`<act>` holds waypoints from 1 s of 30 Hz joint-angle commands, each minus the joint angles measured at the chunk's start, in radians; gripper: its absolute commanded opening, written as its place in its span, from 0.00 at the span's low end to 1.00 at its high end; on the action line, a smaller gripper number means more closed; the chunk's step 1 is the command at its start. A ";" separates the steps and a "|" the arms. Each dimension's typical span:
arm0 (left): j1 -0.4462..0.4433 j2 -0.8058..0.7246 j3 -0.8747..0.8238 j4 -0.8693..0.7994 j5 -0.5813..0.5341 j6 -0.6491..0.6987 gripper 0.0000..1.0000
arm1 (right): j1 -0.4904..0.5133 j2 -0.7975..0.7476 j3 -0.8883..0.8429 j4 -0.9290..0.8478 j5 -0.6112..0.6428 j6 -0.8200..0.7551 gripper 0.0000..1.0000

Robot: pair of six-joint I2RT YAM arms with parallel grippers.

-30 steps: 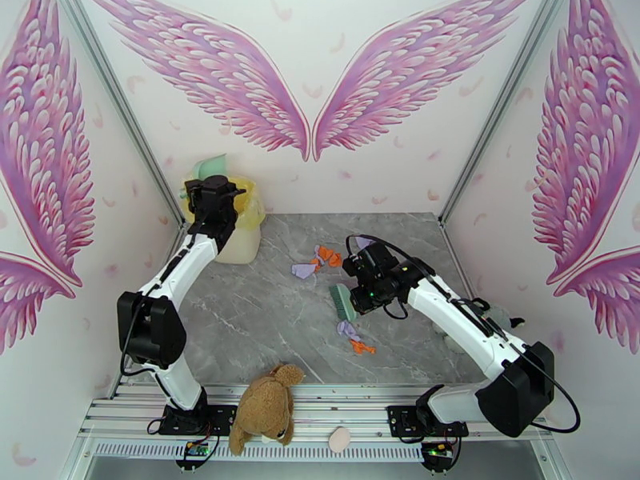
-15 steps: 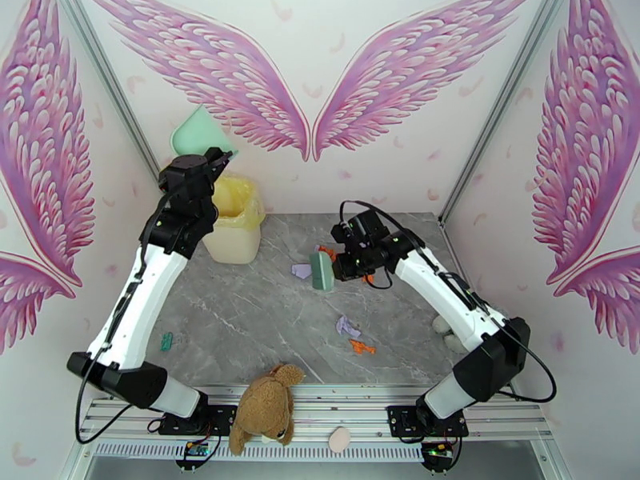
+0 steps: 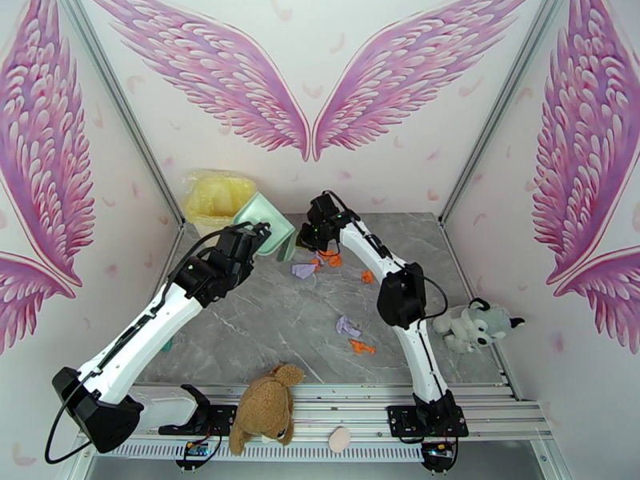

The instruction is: Sweep away the paper scraps from the table

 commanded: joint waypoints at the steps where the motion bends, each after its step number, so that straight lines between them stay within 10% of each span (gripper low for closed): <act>1: -0.027 -0.039 -0.048 0.008 0.037 -0.094 0.00 | -0.017 0.000 0.005 0.028 0.019 0.089 0.00; 22: -0.100 0.073 -0.138 0.086 0.071 -0.127 0.00 | -0.153 -0.610 -0.869 0.101 0.073 -0.107 0.00; 30: -0.123 0.120 -0.100 0.086 0.074 -0.133 0.00 | -0.211 -0.793 -0.856 0.040 0.021 -0.112 0.00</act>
